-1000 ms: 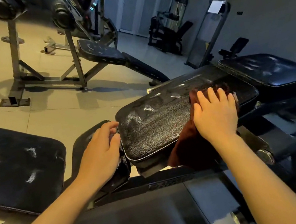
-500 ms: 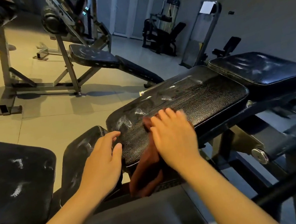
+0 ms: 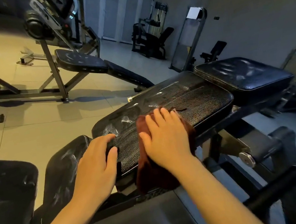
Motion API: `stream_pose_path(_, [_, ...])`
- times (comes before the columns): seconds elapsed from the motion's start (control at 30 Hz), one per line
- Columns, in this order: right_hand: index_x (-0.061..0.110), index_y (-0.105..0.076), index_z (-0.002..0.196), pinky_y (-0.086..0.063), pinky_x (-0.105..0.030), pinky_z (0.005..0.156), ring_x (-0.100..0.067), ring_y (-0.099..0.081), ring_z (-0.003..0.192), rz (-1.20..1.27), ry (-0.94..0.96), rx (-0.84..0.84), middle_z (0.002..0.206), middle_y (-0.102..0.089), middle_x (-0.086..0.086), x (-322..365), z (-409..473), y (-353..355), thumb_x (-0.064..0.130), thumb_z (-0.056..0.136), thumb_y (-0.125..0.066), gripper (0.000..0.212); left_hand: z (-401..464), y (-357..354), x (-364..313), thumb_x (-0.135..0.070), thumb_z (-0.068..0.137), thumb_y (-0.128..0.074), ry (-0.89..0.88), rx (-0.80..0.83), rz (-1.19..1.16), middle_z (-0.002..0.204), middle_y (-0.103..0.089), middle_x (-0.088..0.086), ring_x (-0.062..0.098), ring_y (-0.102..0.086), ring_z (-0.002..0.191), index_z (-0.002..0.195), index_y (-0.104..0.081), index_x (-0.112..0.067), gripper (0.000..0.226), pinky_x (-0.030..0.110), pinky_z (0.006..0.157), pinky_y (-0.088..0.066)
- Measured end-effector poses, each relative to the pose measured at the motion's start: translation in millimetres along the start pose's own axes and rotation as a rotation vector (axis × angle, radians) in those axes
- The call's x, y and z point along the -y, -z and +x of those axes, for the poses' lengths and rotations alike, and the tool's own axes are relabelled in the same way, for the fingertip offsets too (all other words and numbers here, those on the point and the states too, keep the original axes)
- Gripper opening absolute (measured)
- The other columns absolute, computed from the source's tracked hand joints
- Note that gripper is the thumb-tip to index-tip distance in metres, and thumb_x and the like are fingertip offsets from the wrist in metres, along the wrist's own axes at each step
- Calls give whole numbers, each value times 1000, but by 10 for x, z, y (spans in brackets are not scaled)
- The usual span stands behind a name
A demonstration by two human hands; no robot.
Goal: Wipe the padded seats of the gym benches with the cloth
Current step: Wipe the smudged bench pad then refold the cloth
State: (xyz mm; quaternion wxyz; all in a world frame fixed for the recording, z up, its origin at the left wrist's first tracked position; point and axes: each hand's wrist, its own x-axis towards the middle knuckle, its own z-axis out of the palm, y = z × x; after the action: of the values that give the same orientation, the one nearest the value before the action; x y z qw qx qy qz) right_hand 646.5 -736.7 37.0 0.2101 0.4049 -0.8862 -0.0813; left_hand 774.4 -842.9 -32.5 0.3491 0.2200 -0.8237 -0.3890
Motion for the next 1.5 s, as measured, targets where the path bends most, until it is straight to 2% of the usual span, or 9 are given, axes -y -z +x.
stream_pose_path(0.13, [12, -63, 126, -34, -45, 112, -30, -50, 129, 76, 155, 24, 132, -61, -12, 229, -109, -174, 45, 93, -20, 63, 36, -37, -34, -33, 94, -37, -92, -30, 62, 122, -58, -2, 19, -54, 114, 129, -55, -19, 41, 44, 96, -45])
stream_pose_path(0.27, [14, -64, 116, -39, -44, 99, -26, -53, 112, 0, 55, -15, 117, -63, -8, -303, 13, -5, 43, 93, -16, 60, 57, -133, -17, -47, 91, -28, -47, -37, 37, 124, -56, -4, 19, -52, 117, 128, -54, -23, 51, 49, 97, -43])
stream_pose_path(0.4, [14, -45, 143, -25, -46, 113, -29, -37, 136, -108, -206, -2, 147, -44, -12, -1063, 283, 222, 50, 99, -18, 62, 73, -219, -99, -46, 92, -29, -82, -54, 33, 120, -54, -11, 16, -52, 114, 127, -54, -24, 49, 45, 96, -44])
stream_pose_path(0.53, [13, -26, 153, -8, -45, 120, -32, -15, 148, -56, -273, 52, 160, -21, -15, -1074, 352, 226, 65, 96, -27, 77, 34, -224, -202, -49, 91, -28, -103, -89, 38, 119, -48, -19, 12, -49, 116, 128, -53, -28, 49, 43, 97, -41])
stream_pose_path(0.73, [11, -50, 138, -18, -46, 120, -30, -31, 142, 105, 109, -13, 149, -43, -13, -316, 21, 39, 45, 99, -33, 54, -108, -329, -318, -39, 91, -36, 6, -125, 31, 122, -49, -15, 10, -47, 119, 130, -55, -21, 48, 30, 96, -35])
stream_pose_path(0.9, [17, -70, 101, -40, -44, 103, -26, -58, 112, 187, 254, -76, 109, -68, -5, -399, -150, -43, 42, 94, -21, 56, -240, -319, -328, -34, 92, -40, -47, -125, 170, 124, -58, -4, 19, -52, 117, 127, -56, -22, 40, 46, 97, -43])
stream_pose_path(1.17, [18, -39, 147, -16, -43, 121, -25, -23, 147, 17, -67, -26, 157, -33, -7, -1476, 366, 219, 46, 104, -19, 55, -32, -508, -520, -44, 92, -34, -205, -181, 208, 128, -56, -6, 8, -43, 123, 127, -59, -22, 48, 33, 102, -31])
stream_pose_path(1.33, [16, -54, 132, -26, -44, 116, -24, -40, 134, 41, 170, -78, 142, -50, -7, -1032, 349, 150, 43, 103, -26, 49, 68, -605, -602, -43, 93, -35, -191, -209, 120, 124, -51, -14, -2, -39, 117, 127, -57, -23, 46, 34, 100, -33])
stream_pose_path(1.5, [12, -59, 125, -32, -37, 106, -24, -49, 125, 131, 451, -35, 131, -59, -7, -326, 119, 24, 37, 105, -33, 41, -120, -439, -583, -38, 97, -42, -63, -217, 192, 126, -59, -1, 14, -49, 120, 127, -57, -20, 38, 36, 99, -35])
